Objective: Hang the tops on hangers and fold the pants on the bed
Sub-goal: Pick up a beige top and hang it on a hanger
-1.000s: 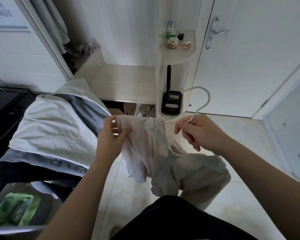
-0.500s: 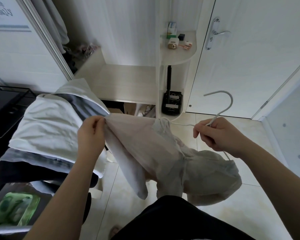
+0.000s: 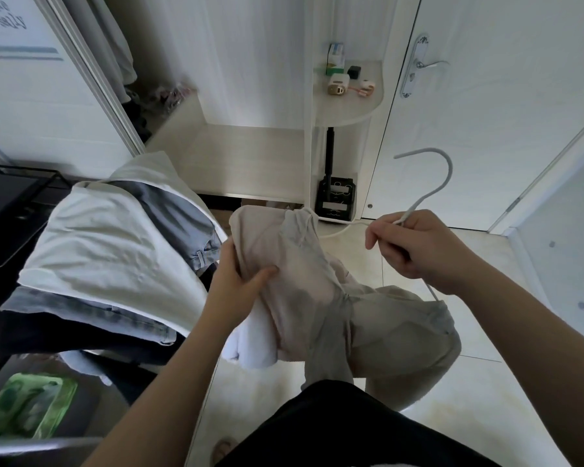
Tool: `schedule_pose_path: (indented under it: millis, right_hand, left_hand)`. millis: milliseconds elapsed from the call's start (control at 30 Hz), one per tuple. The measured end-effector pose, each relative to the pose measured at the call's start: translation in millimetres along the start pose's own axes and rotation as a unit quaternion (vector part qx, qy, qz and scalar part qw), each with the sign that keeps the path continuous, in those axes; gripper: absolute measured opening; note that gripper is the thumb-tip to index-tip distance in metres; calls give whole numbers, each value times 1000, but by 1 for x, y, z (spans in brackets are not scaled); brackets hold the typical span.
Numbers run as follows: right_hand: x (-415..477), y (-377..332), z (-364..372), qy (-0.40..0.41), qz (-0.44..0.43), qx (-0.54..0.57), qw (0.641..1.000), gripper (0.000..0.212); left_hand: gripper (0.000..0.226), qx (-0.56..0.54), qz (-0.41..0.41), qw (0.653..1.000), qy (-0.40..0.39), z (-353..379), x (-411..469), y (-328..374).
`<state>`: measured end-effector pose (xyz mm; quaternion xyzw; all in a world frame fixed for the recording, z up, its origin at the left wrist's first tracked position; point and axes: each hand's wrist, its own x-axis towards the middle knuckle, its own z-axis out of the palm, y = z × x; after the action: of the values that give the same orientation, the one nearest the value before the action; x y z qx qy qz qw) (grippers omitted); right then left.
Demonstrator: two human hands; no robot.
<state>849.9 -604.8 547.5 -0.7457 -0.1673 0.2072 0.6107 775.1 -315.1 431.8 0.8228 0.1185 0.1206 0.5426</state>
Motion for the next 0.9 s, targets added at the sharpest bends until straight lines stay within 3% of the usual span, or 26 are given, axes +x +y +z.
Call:
schedule_pose_path:
  millis: [67,133,267,433,500,567,633,900]
  right_hand:
    - [0,0,-4,-2,4,-8,1000,34]
    - [1,0,-11,-4,11,-13,1000,35]
    - [1,1,-22,-26,26,-18,999,35]
    - [3,-4,-7,-52,22,-41,998,33]
    - [6,-9,1,-47,6,-48,998,32]
    - [9,-13,9,-49,-12,-73,996,32]
    - [11,-15,15,-57,-25,-106,992,34]
    - [22,-7,24,-88,-45,-166,981,29]
  left_hand:
    - [24,55,8,997,46,0,2,-1]
    - [12,81,41,992,91,-9,6,4]
    - [18,91,90,980,153,-41,15,18]
    - [21,89,66,980,163,-45,33,52]
    - [28,198,143,963,117,-40,33,68]
    - [27,291,222,931,-8,-34,32,80]
    - [23,287,207,928,-118,-27,30,86]
    - [14,207,273,927,-149,-1,18,89]
